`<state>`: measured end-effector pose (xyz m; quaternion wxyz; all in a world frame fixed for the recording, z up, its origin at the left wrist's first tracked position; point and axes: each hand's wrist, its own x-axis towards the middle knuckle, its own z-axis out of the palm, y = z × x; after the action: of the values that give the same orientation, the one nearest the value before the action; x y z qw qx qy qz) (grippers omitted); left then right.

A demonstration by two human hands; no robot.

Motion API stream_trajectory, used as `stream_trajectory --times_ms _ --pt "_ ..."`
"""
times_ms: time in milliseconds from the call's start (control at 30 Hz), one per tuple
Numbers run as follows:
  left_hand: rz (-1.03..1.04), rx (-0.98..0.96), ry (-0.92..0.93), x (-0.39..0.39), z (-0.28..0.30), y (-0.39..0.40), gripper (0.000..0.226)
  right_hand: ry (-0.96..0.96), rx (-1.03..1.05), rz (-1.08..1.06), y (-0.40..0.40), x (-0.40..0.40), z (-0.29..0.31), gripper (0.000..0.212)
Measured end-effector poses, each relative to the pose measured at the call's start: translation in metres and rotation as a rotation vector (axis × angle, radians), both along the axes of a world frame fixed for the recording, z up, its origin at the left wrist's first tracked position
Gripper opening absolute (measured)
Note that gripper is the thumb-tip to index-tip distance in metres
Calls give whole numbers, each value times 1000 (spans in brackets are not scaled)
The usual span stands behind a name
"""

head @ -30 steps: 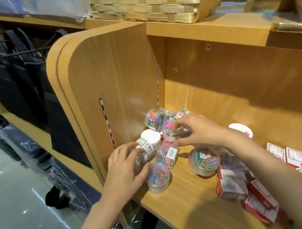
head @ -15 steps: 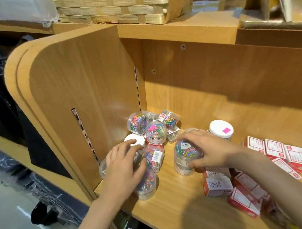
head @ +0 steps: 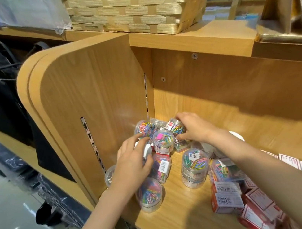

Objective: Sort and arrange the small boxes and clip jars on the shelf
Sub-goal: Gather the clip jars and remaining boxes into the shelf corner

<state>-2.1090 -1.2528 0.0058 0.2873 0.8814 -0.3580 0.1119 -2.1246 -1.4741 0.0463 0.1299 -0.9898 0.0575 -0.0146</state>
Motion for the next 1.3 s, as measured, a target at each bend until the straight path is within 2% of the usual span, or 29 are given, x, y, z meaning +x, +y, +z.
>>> stream_trajectory --times_ms 133,233,333,467,533,667,800,867,1000,1100,1200,1300 --pt "3 -10 5 4 -2 0 61 -135 -42 -37 -1 -5 4 32" --pt "-17 -21 18 5 -4 2 59 -256 30 -84 -6 -29 34 34" --pt "-46 -65 11 2 -7 -1 53 -280 160 -7 -4 -72 62 38" --pt "-263 -133 2 -10 -8 -15 46 -295 -63 122 14 -119 35 41" --pt "-382 -99 -11 -16 -9 -24 42 -338 -77 164 17 -128 16 40" --pt "-421 -75 -3 -23 -14 -31 42 -260 148 136 15 -129 7 50" --pt "-411 -90 -3 -25 -12 -27 40 -228 446 141 12 -125 6 41" --pt "-363 -128 -18 -19 -11 -22 37 -259 515 95 5 -120 15 30" --pt "-228 -173 -96 -2 -3 -20 38 -223 566 85 -15 -83 36 25" --pt "-153 -132 -151 10 5 -27 39 -43 479 117 -20 -39 36 29" --pt "-87 -21 -191 21 6 -33 42 202 204 187 -19 -3 23 54" --pt "-59 126 -263 29 -1 -33 45 353 -15 234 -19 19 1 63"
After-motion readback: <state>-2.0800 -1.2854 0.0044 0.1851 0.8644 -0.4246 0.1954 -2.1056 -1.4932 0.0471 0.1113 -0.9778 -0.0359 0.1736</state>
